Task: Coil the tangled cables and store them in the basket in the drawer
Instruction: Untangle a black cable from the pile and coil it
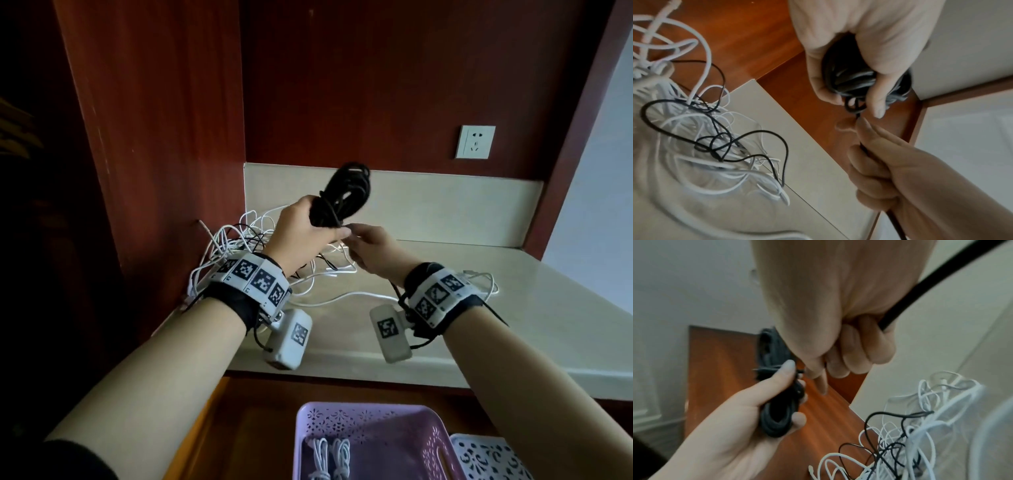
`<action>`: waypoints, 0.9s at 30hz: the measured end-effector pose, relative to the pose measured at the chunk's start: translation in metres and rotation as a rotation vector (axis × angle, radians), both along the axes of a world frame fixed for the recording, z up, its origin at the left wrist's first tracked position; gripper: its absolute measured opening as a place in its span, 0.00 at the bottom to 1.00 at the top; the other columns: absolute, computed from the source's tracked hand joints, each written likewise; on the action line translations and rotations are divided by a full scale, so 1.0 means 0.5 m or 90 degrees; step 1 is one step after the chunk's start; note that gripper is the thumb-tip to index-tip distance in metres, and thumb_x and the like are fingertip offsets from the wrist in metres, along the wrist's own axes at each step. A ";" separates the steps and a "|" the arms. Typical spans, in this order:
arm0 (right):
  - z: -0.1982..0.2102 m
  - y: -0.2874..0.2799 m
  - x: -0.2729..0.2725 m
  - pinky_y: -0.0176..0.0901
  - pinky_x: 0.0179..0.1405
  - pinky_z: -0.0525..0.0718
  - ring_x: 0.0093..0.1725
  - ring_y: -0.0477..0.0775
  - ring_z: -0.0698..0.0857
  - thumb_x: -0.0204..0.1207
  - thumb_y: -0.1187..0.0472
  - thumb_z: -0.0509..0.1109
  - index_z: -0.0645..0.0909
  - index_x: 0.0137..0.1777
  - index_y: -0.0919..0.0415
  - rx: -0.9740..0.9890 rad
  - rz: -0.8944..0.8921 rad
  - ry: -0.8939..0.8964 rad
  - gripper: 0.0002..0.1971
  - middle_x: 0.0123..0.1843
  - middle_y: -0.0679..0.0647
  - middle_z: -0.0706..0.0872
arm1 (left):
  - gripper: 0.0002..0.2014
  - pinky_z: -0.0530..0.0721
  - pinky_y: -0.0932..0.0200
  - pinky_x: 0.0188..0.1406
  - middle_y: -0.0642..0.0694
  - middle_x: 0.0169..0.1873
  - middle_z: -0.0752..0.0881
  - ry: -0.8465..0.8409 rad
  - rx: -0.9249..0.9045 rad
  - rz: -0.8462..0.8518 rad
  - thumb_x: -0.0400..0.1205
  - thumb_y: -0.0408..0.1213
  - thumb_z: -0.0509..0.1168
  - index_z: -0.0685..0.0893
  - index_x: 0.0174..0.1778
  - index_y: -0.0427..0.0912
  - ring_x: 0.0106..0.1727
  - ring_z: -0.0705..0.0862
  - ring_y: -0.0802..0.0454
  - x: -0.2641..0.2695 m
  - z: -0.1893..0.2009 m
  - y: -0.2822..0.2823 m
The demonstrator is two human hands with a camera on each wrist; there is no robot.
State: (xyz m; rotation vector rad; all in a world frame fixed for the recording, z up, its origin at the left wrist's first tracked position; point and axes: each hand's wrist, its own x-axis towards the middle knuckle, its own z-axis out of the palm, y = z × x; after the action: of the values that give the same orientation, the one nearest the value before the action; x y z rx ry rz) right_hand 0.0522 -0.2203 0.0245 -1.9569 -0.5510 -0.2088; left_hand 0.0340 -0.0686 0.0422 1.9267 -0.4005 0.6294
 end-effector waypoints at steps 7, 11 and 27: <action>0.015 0.005 -0.043 0.49 0.40 0.75 0.40 0.60 0.76 0.85 0.56 0.54 0.74 0.40 0.54 -0.560 -0.130 -0.181 0.13 0.40 0.52 0.78 | 0.18 0.78 0.57 0.44 0.44 0.45 0.83 0.118 0.207 0.170 0.70 0.38 0.76 0.79 0.51 0.39 0.49 0.83 0.44 0.038 -0.015 0.036; 0.026 0.034 -0.080 0.44 0.38 0.66 0.47 0.63 0.79 0.85 0.56 0.54 0.70 0.41 0.56 -0.648 -0.153 -0.254 0.11 0.46 0.58 0.81 | 0.06 0.75 0.52 0.43 0.38 0.51 0.85 0.068 0.511 0.241 0.78 0.31 0.62 0.78 0.49 0.39 0.54 0.84 0.36 0.033 -0.028 0.010; 0.084 -0.078 -0.021 0.33 0.27 0.69 0.25 0.42 0.73 0.70 0.52 0.78 0.88 0.38 0.59 -0.360 -0.089 -0.137 0.10 0.27 0.48 0.79 | 0.12 0.67 0.57 0.51 0.46 0.49 0.84 -0.199 0.763 0.049 0.76 0.32 0.67 0.82 0.55 0.46 0.58 0.78 0.44 0.039 -0.038 0.017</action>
State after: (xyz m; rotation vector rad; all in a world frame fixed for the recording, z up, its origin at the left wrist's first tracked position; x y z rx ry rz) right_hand 0.0420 -0.2592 0.0666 -2.5443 -0.6646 -0.3875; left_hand 0.0535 -0.0602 0.0233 2.9770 -1.0793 0.8378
